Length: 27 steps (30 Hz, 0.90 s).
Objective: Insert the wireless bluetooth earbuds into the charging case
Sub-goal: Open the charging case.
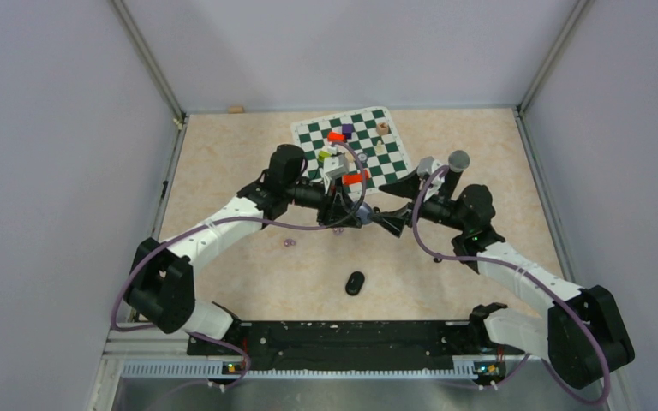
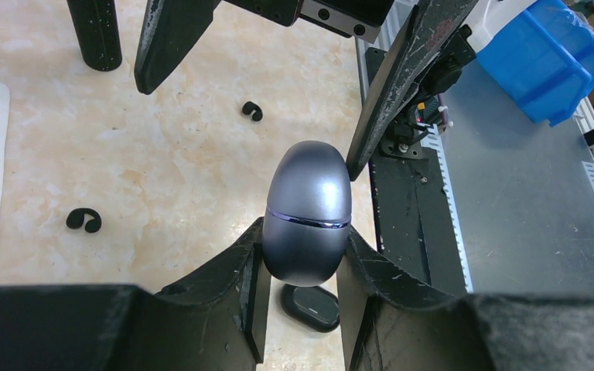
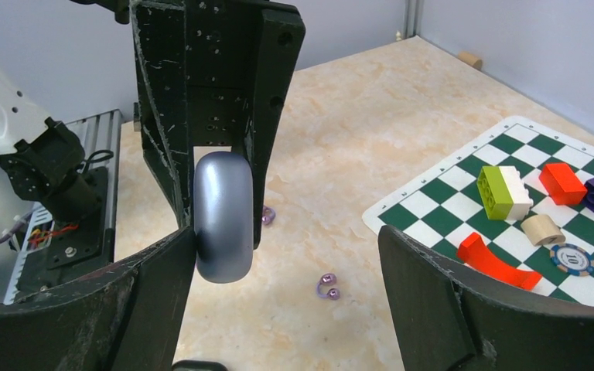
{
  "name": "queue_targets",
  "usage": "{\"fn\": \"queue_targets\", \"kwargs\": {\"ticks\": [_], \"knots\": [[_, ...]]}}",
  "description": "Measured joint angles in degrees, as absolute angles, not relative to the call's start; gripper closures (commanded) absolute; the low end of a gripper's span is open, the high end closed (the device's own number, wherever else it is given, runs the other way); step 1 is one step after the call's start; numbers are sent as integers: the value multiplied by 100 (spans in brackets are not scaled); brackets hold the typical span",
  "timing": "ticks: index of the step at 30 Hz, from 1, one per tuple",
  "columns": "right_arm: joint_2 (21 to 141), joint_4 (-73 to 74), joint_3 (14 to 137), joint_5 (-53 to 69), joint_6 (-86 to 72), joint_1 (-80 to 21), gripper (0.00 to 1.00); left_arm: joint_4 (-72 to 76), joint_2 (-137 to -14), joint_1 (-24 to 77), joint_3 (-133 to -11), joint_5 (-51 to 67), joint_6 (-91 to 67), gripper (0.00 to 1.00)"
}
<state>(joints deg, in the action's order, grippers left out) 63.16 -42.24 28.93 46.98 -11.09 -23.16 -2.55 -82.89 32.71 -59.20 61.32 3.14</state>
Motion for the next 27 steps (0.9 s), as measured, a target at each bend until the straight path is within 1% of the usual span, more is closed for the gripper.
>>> {"fn": "queue_targets", "kwargs": {"ticks": [12, 17, 22, 24, 27], "knots": [[6278, -4042, 2895, 4248, -1007, -2152, 14, -263, -8307, 3212, -5833, 5988, 318, 100], [6241, -3959, 2936, 3905, -862, -2082, 14, -285, -8307, 3275, -5808, 6160, 316, 100], [6143, -3717, 3013, 3795, -755, -2069, 9, -200, -8307, 3299, -5804, 6213, 311, 100], [6082, -3500, 3175, 3758, -738, -2025, 6, -143, -8307, 3282, -5802, 6213, 292, 100], [5970, -3011, 3570, 3719, -628, -1962, 5, -82, -8307, 3164, -5802, 6222, 248, 100]]}}
